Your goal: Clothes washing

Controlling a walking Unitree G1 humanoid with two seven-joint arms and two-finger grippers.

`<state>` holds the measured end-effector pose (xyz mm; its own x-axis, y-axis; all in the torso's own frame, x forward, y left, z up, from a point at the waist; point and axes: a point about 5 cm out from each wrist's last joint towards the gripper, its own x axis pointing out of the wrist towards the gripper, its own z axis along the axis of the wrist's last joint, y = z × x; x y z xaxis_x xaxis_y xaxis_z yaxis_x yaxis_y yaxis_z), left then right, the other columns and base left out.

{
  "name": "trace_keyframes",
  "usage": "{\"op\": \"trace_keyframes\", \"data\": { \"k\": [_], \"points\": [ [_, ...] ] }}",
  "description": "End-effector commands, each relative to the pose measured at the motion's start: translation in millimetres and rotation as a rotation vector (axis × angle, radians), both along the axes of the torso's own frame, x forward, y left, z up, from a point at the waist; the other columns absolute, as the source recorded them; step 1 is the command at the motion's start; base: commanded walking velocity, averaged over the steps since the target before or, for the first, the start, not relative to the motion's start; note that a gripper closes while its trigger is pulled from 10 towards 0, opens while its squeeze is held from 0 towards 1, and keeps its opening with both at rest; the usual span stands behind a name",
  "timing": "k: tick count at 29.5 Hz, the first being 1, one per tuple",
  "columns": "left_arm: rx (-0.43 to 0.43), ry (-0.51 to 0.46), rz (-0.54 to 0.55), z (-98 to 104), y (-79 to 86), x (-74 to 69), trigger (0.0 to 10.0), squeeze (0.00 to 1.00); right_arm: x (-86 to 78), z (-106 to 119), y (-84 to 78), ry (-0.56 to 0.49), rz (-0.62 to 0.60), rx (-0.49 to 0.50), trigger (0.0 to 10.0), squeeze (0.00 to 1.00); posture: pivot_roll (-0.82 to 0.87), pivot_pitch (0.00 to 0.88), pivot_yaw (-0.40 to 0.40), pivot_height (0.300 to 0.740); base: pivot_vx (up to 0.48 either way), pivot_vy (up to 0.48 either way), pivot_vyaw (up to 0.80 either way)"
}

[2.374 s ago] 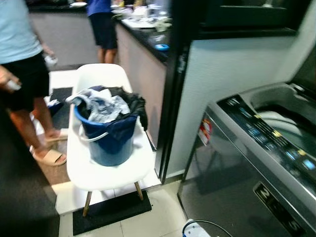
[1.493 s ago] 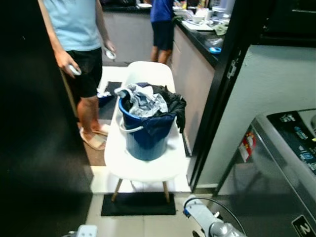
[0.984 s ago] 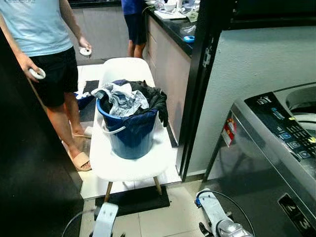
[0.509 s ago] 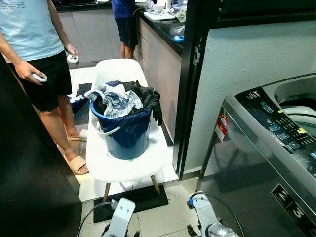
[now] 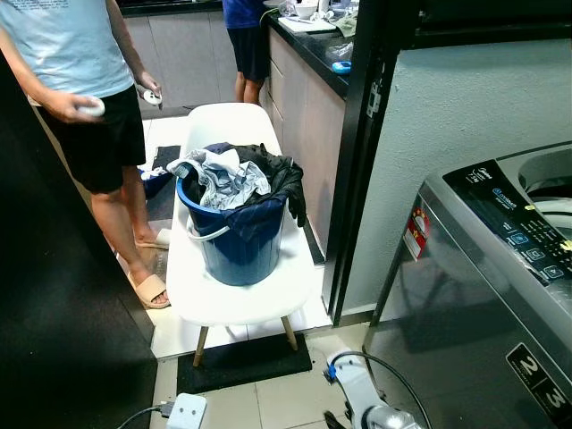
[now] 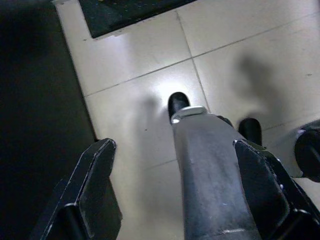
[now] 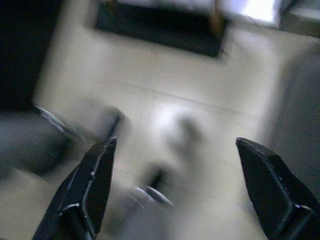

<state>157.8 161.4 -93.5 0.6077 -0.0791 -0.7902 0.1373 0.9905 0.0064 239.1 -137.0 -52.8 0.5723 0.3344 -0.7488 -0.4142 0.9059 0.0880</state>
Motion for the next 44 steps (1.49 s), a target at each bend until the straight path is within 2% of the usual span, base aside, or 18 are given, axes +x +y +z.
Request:
{"op": "trace_keyframes", "data": {
  "k": [1, 2, 3, 4, 6, 7, 8, 9, 11, 12, 14, 18, 20, 23, 30, 35, 38, 44],
  "points": [
    [0.011, 0.014, 0.013, -1, 5.5, -2.9, 10.0, 0.0, 20.4, 21, 17.9, -0.071, 0.01, 0.249, 10.0, 0.0, 0.05, 0.0, 0.004, 0.74, 0.0, 0.0, 0.0],
    [0.011, 0.019, 0.018, -2, 6.9, -4.8, 10.0, 0.0, 28.7, 32, 24.6, -0.095, 0.038, 0.384, 10.0, 0.0, 0.05, 0.0, 0.004, 0.74, 0.0, 0.0, 0.0],
    [0.011, 0.019, 0.018, -2, 6.9, -4.8, 10.0, 0.0, 28.7, 32, 24.6, -0.095, 0.038, 0.384, 10.0, 0.0, 0.05, 0.0, 0.004, 0.74, 0.0, 0.0, 0.0],
    [0.011, 0.026, 0.022, -3, 8.2, -7.1, 10.0, 0.0, 36.4, 44, 29.5, -0.124, 0.077, 0.491, 10.0, 0.0, 0.05, 0.0, 0.004, 0.74, 0.0, 0.0, 0.0],
    [0.011, 0.026, 0.022, -3, 8.2, -7.1, 10.0, 0.0, 36.4, 44, 29.5, -0.124, 0.077, 0.491, 10.0, 0.0, 0.05, 0.0, 0.004, 0.74, 0.0, 0.0, 0.0],
    [0.012, 0.039, 0.023, -4, 9.5, -10.7, 10.0, 0.0, 47.3, 60, 34.3, -0.179, 0.131, 0.587, 10.0, 0.0, 0.04, 0.0, 0.006, 0.74, 0.0, 0.0, 0.0],
    [0.01, 0.059, 0.023, -6, 10.8, -16.2, 10.0, 0.0, 64.3, 87, 40.5, -0.275, 0.191, 0.714, 10.0, 0.0, 0.04, 0.0, 0.006, 0.74, 0.266, 0.0, 0.0],
    [0.01, 0.059, 0.023, -6, 10.8, -16.2, 10.0, 0.0, 64.3, 87, 40.5, -0.275, 0.191, 0.714, 10.0, 0.0, 0.04, 0.0, 0.006, 0.74, 0.266, 0.0, 0.0],
    [0.009, 0.069, 0.022, -7, 10.7, -18.0, 10.0, 0.0, 75.1, 107, 44.6, -0.349, 0.214, 0.779, 10.0, 0.0, 0.04, 0.0, 0.006, 0.74, 0.307, 0.0, 0.0],
    [0.009, 0.069, 0.022, -7, 10.7, -18.0, 10.0, 0.0, 75.1, 107, 44.6, -0.349, 0.214, 0.779, 10.0, 0.0, 0.04, 0.0, 0.006, 0.74, 0.307, 0.0, 0.0],
    [0.009, 0.073, 0.016, -7, 9.8, -17.3, 10.0, 0.0, 86.7, 133, 52.8, -0.447, 0.258, 0.841, 10.0, 0.0, 0.04, 0.0, 0.008, 0.74, 0.336, 0.0, 0.0],
    [0.008, 0.073, 0.01, -7, 9.3, -16.4, 10.0, 0.0, 92.3, 148, 60.2, -0.503, 0.317, 0.86, 10.0, 0.0, 0.03, 0.0, 0.013, 0.74, 0.352, 0.0, 0.0],
    [0.01, 0.076, 0.001, -7, 8.9, -15.7, 10.0, 0.0, 96.1, 158, 69.9, -0.551, 0.361, 0.831, 10.0, 0.0, 0.03, 0.0, 0.015, 0.74, 0.352, 0.0, 0.0],
    [0.011, 0.079, -0.002, -7, 8.2, -15.0, 10.0, 0.0, 97.1, 176, 83.4, -0.616, 0.427, 0.867, 10.0, 0.0, 0.03, 0.0, 0.014, 0.74, 0.354, 0.0, 0.79],
    [0.01, 0.08, -0.003, -6, 8.0, -14.9, 10.0, 0.0, 96.2, 181, 85.7, -0.621, 0.441, 0.894, 10.0, 0.0, 0.03, 0.0, 0.014, 0.74, 0.356, 0.0, 0.79],
    [0.007, 0.085, 0.005, -7, 7.6, -16.1, 10.0, 0.0, 93.9, 187, 89.7, -0.622, 0.499, 0.909, 10.0, 0.0, 0.04, 0.0, 0.003, 0.74, 0.356, 0.0, 0.79],
    [0.006, 0.09, 0.005, -8, 7.7, -18.0, 10.0, 0.0, 93.9, 189, 91.7, -0.632, 0.515, 0.896, 10.0, 0.0, 0.04, 0.0, 0.002, 0.74, 0.356, 0.0, 0.41],
    [0.005, 0.1, 0.004, -9, 6.8, -22.5, 10.0, 0.0, 91.2, 200, 95.0, -0.658, 0.563, 0.936, 10.0, 0.0, 0.04, 0.0, -0.001, 0.74, 0.352, 0.0, 0.0]
  ]
}}
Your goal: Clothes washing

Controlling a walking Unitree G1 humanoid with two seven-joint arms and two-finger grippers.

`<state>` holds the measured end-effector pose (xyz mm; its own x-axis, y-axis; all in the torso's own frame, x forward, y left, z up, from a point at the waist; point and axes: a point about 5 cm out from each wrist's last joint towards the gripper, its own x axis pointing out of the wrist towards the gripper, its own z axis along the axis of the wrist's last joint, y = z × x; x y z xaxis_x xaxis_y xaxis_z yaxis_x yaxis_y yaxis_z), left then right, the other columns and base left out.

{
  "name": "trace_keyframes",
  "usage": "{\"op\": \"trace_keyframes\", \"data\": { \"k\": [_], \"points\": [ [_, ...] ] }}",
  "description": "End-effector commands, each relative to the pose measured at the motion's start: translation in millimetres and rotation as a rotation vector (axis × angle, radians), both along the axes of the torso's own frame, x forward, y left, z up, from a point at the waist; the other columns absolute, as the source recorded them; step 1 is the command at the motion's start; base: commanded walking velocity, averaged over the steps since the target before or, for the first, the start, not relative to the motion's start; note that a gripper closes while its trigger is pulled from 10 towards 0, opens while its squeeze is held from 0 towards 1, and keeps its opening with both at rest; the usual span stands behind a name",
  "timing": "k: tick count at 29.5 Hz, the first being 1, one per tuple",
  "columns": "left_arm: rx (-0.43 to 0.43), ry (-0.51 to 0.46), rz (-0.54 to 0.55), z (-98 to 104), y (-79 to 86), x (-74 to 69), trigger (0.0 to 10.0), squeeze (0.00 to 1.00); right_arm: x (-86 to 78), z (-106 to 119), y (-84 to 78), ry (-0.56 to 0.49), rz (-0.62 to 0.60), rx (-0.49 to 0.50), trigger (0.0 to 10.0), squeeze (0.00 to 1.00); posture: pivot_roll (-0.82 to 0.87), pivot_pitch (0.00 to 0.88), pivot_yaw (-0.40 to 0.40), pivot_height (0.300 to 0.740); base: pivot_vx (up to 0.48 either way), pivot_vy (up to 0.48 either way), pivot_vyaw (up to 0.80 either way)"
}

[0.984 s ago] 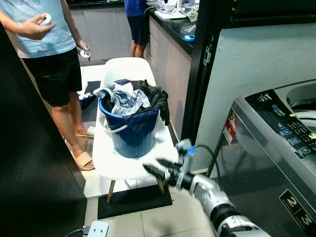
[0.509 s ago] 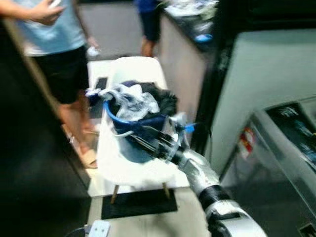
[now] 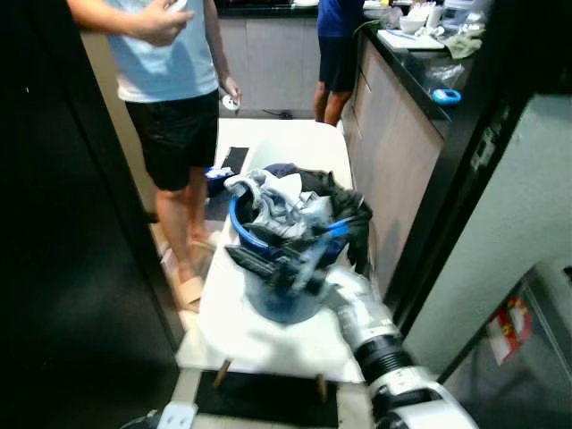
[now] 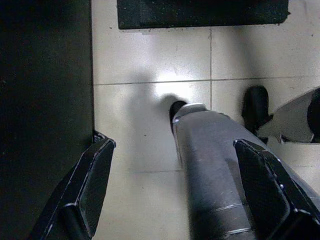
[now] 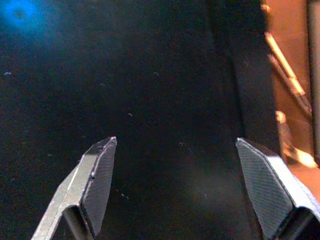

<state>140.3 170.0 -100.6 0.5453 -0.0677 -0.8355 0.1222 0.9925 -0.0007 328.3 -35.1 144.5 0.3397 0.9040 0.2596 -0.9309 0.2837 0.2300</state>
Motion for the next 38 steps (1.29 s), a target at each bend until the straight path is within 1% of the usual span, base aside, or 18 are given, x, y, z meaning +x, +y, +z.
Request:
{"op": "trace_keyframes", "data": {
  "k": [1, 4, 10, 11, 13, 14, 19, 20, 21, 23, 25, 27, 28, 29, 31, 32, 35, 38],
  "points": [
    [0.001, 0.023, -0.013, -2, -2.4, -5.7, 10.0, 0.0, 1.6, 5, -6.5, -0.014, -0.014, 0.009, 10.0, 0.0, 0.04, 0.0, -0.002, 0.74, 0.352, 0.0, 0.0],
    [0.0, 0.024, -0.014, -3, -3.1, -6.1, 10.0, 0.0, 1.4, 6, -6.2, -0.02, -0.012, 0.007, 10.0, 0.0, 0.04, 0.0, -0.003, 0.74, 0.352, 0.0, 0.0],
    [-0.002, 0.024, -0.016, -3, -4.5, -5.5, 10.0, 0.0, 5.6, 6, -9.1, -0.034, -0.054, -0.025, 10.0, 0.0, 0.04, 0.0, -0.005, 0.74, 0.352, 0.0, 0.75],
    [-0.002, 0.024, -0.015, -2, -4.0, -4.7, 10.0, 0.0, 7.5, 7, -10.7, -0.036, -0.076, -0.035, 10.0, 0.0, 0.04, 0.0, -0.005, 0.74, 0.349, 0.0, 0.0],
    [-0.002, 0.024, -0.015, -2, -4.0, -4.7, 10.0, 0.0, 7.5, 7, -10.7, -0.036, -0.076, -0.035, 10.0, 0.0, 0.04, 0.0, -0.005, 0.74, 0.349, 0.0, 0.0],
    [-0.003, 0.025, -0.014, -2, -3.5, -4.2, 10.0, 0.0, 10.6, 7, -12.5, -0.024, -0.106, -0.038, 10.0, 0.0, 0.04, 0.0, -0.005, 0.74, 0.352, 0.0, 0.0],
    [-0.002, 0.028, -0.013, -2, -1.8, -5.1, 10.0, 0.0, 15.2, 10, -15.5, -0.02, -0.162, -0.052, 10.0, 0.0, 0.04, 0.0, -0.003, 0.74, 0.352, 0.0, 0.0],
    [-0.002, 0.032, -0.012, -3, -0.3, -6.3, 10.0, 0.0, 18.3, 10, -16.7, -0.015, -0.202, -0.07, 10.0, 0.0, 0.04, 0.0, -0.003, 0.74, 0.349, 0.0, 0.0],
    [-0.002, 0.032, -0.012, -3, -0.3, -6.3, 10.0, 0.0, 18.3, 10, -16.7, -0.015, -0.202, -0.07, 10.0, 0.0, 0.04, 0.0, -0.003, 0.74, 0.349, 0.0, 0.0],
    [0.0, 0.039, -0.008, -3, 2.3, -9.3, 10.0, 0.0, 23.5, 11, -21.6, 0.004, -0.263, -0.08, 10.0, 0.0, 0.05, 0.0, -0.007, 0.74, 0.349, 0.0, 0.0],
    [0.0, 0.039, -0.008, -3, 2.3, -9.3, 10.0, 0.0, 23.5, 11, -21.6, 0.004, -0.263, -0.08, 10.0, 0.0, 0.05, 0.0, -0.007, 0.74, 0.349, 0.0, 0.0],
    [0.006, 0.042, 0.006, -4, 3.8, -10.6, 10.0, 0.0, 26.9, 13, -27.5, 0.021, -0.279, -0.074, 10.0, 0.0, 0.05, 0.0, -0.009, 0.74, 0.157, 0.0, -0.8],
    [0.006, 0.042, 0.006, -4, 3.8, -10.6, 10.0, 0.0, 26.9, 13, -27.5, 0.021, -0.279, -0.074, 10.0, 0.0, 0.05, 0.0, -0.009, 0.74, 0.0, 0.0, -0.8],
    [0.01, 0.045, 0.01, -4, 3.8, -11.1, 10.0, 0.0, 28.4, 15, -31.1, 0.018, -0.29, -0.074, 10.0, 0.0, 0.05, 0.0, -0.01, 0.74, 0.0, 0.0, -0.8],
    [0.01, 0.045, 0.01, -4, 3.8, -11.1, 10.0, 0.0, 28.4, 15, -31.1, 0.018, -0.29, -0.074, 10.0, 0.0, 0.05, 0.0, -0.01, 0.74, 0.0, 0.0, -0.8],
    [0.012, 0.048, 0.011, -4, 2.7, -11.5, 10.0, 0.0, 30.1, 17, -35.0, 0.02, -0.304, -0.066, 10.0, 0.0, 0.05, 0.0, -0.01, 0.74, 0.0, 0.0, -0.8],
    [0.007, 0.058, -0.006, -6, -4.7, -12.8, 10.0, 0.0, 33.4, 20, -44.2, 0.011, -0.345, -0.056, 10.0, 0.0, 0.05, 0.0, -0.01, 0.74, 0.0, 0.0, 0.0],
    [0.003, 0.062, -0.017, -6, -8.0, -13.8, 10.0, 0.0, 33.7, 21, -50.4, 0.002, -0.345, -0.063, 10.0, 0.0, 0.05, 0.0, -0.01, 0.74, 0.0, 0.0, 0.0]
  ]
}}
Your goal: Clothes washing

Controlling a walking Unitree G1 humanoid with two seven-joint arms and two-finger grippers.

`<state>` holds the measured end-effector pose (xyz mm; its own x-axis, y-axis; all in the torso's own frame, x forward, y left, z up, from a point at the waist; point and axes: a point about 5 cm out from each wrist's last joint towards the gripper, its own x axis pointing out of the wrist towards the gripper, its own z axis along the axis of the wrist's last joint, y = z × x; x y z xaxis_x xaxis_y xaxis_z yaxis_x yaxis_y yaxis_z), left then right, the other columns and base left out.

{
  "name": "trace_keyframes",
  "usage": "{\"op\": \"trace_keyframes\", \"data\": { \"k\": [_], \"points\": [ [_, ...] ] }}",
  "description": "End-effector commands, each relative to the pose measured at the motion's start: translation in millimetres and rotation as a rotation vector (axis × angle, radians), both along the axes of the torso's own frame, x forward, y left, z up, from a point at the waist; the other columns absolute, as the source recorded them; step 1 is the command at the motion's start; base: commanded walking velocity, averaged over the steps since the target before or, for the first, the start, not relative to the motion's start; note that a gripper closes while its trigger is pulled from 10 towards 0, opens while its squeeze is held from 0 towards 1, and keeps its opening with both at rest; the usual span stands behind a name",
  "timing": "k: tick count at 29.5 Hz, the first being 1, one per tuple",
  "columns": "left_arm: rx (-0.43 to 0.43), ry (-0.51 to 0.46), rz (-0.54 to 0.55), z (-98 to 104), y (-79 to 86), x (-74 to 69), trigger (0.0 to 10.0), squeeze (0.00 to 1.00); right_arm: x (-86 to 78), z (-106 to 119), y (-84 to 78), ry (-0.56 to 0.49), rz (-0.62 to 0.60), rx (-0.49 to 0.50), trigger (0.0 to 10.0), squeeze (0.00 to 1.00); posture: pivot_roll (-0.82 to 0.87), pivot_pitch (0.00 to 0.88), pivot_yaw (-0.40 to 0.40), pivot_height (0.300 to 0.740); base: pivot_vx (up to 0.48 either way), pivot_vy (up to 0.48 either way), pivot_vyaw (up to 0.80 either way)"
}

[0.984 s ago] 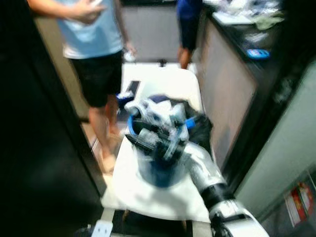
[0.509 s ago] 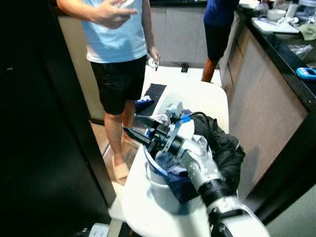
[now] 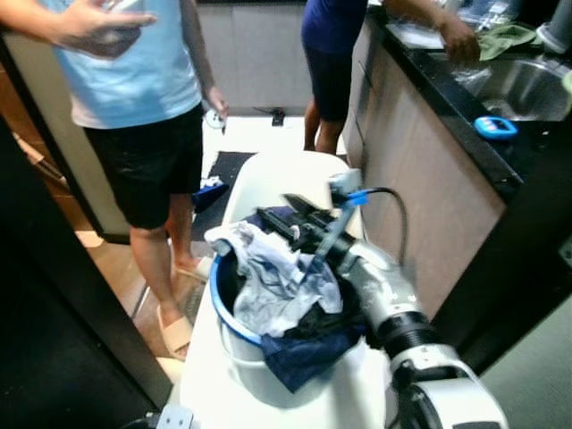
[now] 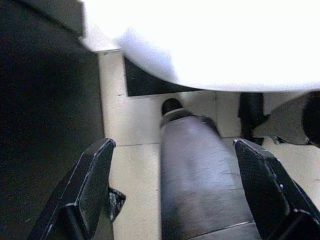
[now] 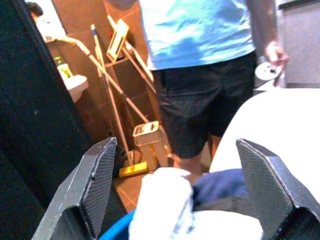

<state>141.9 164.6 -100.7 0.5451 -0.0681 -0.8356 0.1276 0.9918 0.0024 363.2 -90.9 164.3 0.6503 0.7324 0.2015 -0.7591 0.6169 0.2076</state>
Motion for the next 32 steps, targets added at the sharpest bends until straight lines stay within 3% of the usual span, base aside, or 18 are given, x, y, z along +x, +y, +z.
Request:
{"op": "trace_keyframes", "data": {
  "k": [1, 7, 11, 13, 19, 21, 23, 25, 27, 32],
  "points": [
    [-0.001, 0.064, -0.014, -6, -3.5, -15.9, 10.0, 0.0, -2.7, 0, 0.9, -0.01, 0.053, -0.011, 10.0, 0.0, 0.05, 0.0, -0.01, 0.74, 0.0, 0.0, 0.0],
    [-0.002, 0.067, -0.016, -7, -3.7, -17.3, 10.0, 0.0, -7.7, -2, -6.0, -0.022, 0.119, -0.047, 10.0, 0.0, 0.05, 0.0, -0.01, 0.74, 0.0, 0.0, 0.0],
    [0.003, 0.076, -0.019, -7, 0.1, -20.4, 10.0, 0.0, -22.7, -14, -11.4, -0.036, 0.256, -0.175, 10.0, 0.0, 0.05, 0.0, -0.008, 0.74, 0.0, 0.0, 0.0],
    [0.005, 0.078, -0.02, -8, 0.9, -20.9, 10.0, 0.0, -24.9, -17, -11.3, -0.038, 0.265, -0.204, 10.0, 0.0, 0.05, 0.0, -0.008, 0.74, 0.0, 0.0, 0.0],
    [0.009, 0.081, -0.025, -8, 2.6, -21.4, 10.0, 0.0, -26.1, -32, -7.9, -0.018, 0.228, -0.299, 10.0, 0.0, 0.04, 0.0, -0.005, 0.74, 0.0, 0.0, 0.0],
    [0.009, 0.081, -0.027, -7, 3.2, -21.2, 10.0, 0.0, -26.7, -39, -7.5, -0.007, 0.212, -0.356, 10.0, 0.0, 0.04, 0.0, -0.002, 0.74, 0.0, 0.0, 0.0],
    [0.01, 0.081, -0.03, -7, 4.2, -21.1, 10.0, 0.0, -21.3, -54, -15.7, 0.047, 0.103, -0.483, 10.0, 0.0, 0.04, 0.0, -0.002, 0.74, 0.0, 0.0, 0.0],
    [0.01, 0.081, -0.03, -7, 4.2, -21.1, 10.0, 0.0, -21.3, -54, -15.7, 0.047, 0.103, -0.483, 10.0, 0.0, 0.04, 0.0, -0.002, 0.74, 0.0, 0.0, 0.0],
    [0.013, 0.084, -0.035, -8, 4.9, -22.0, 10.0, 0.0, -14.5, -58, -27.6, 0.085, -0.012, -0.525, 10.0, 0.0, 0.04, 0.0, -0.002, 0.74, 0.0, 0.0, 0.0],
    [0.016, 0.088, -0.04, -8, 4.9, -23.3, 10.0, 0.0, -12.5, -60, -38.4, 0.098, -0.083, -0.557, 10.0, 0.0, 0.04, 0.0, -0.002, 0.74, 0.0, 0.0, 0.0]
  ]
}}
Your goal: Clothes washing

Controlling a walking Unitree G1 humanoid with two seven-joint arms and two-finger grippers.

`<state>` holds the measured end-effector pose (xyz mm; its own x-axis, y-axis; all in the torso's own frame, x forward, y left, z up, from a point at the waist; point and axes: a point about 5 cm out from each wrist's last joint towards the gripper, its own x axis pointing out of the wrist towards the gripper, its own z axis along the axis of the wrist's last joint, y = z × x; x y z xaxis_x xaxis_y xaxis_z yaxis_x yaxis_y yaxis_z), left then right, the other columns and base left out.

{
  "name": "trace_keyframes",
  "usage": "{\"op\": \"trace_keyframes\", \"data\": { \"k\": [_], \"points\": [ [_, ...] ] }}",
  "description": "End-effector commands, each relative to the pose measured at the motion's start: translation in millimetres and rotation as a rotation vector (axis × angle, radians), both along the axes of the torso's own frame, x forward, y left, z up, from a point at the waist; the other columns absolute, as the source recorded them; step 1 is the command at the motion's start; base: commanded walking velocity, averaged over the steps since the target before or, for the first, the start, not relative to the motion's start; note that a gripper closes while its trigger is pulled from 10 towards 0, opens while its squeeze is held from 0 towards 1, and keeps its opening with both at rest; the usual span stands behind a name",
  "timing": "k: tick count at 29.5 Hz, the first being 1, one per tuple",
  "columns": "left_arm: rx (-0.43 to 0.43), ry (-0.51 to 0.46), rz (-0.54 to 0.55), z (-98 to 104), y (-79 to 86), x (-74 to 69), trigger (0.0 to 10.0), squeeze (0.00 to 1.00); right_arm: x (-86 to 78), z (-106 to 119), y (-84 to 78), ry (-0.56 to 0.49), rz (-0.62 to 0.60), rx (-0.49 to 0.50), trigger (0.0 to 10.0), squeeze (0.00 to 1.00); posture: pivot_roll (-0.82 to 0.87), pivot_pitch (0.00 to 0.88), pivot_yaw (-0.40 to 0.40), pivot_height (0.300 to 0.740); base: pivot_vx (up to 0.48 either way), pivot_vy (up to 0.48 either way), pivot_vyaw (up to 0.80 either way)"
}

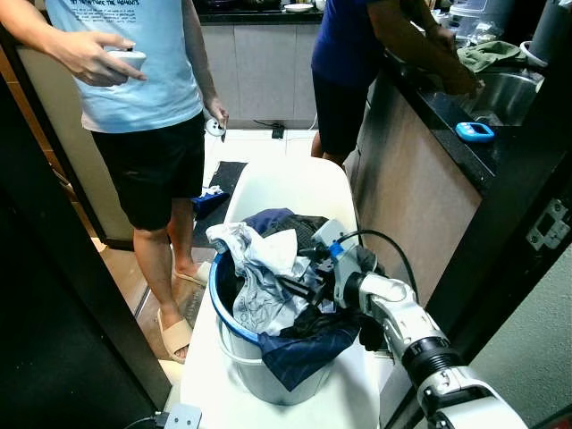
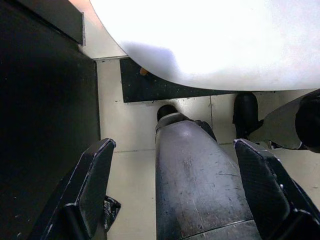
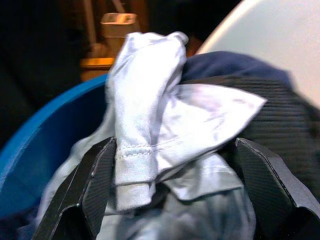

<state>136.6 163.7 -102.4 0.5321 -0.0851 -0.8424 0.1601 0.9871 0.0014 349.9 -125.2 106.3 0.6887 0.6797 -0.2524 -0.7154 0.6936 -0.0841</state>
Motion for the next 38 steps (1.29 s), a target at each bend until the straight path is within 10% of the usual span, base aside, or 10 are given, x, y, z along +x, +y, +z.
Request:
{"op": "trace_keyframes", "data": {
  "k": [1, 15, 17, 18, 21, 22, 24, 38],
  "points": [
    [0.016, 0.075, -0.008, -6, 5.7, -18.0, 10.0, 0.0, 0.7, -2, -4.1, -0.001, -0.026, -0.02, 10.0, 0.0, 0.04, 0.0, -0.002, 0.74, 0.0, 0.0, 0.0],
    [0.016, 0.075, -0.019, -7, 2.3, -18.6, 10.0, 0.0, -13.6, -17, -4.1, 0.06, 0.092, -0.019, 10.0, 0.0, 0.03, 0.0, -0.002, 0.74, 0.0, 0.0, 0.0],
    [0.017, 0.075, -0.021, -7, 2.2, -18.3, 10.0, 0.0, -15.6, -19, -3.6, 0.068, 0.108, -0.023, 9.0, 0.0, 0.03, 0.0, -0.002, 0.74, 0.0, 0.0, 0.0],
    [0.018, 0.074, -0.022, -7, 2.1, -18.1, 10.0, 0.0, -17.1, -21, -3.1, 0.074, 0.116, -0.024, 4.9, 0.0, 0.03, 0.0, -0.002, 0.74, 0.0, 0.0, 0.0],
    [0.018, 0.074, -0.023, -6, 2.1, -17.9, 10.0, 0.0, -18.6, -22, -2.0, 0.081, 0.127, -0.02, 4.3, 0.0, 0.03, 0.0, -0.002, 0.74, 0.0, 0.0, 0.0],
    [0.019, 0.074, -0.024, -6, 2.2, -17.8, 10.0, 0.0, -20.3, -23, -0.6, 0.085, 0.136, -0.015, 1.5, 0.0, 0.03, 0.0, -0.002, 0.74, 0.0, 0.0, 0.0],
    [0.019, 0.074, -0.024, -6, 2.3, -17.6, 10.0, 0.0, -21.4, -24, 0.6, 0.088, 0.143, -0.013, 0.5, 0.0, 0.02, 0.0, 0.003, 0.74, 0.0, 0.0, 0.0],
    [0.019, 0.076, -0.022, -6, 2.5, -17.1, 10.0, 0.0, -22.9, -27, 2.7, 0.102, 0.146, -0.005, 0.0, 0.0, 0.02, 0.0, 0.002, 0.74, 0.0, 0.0, 0.0]
  ]
}}
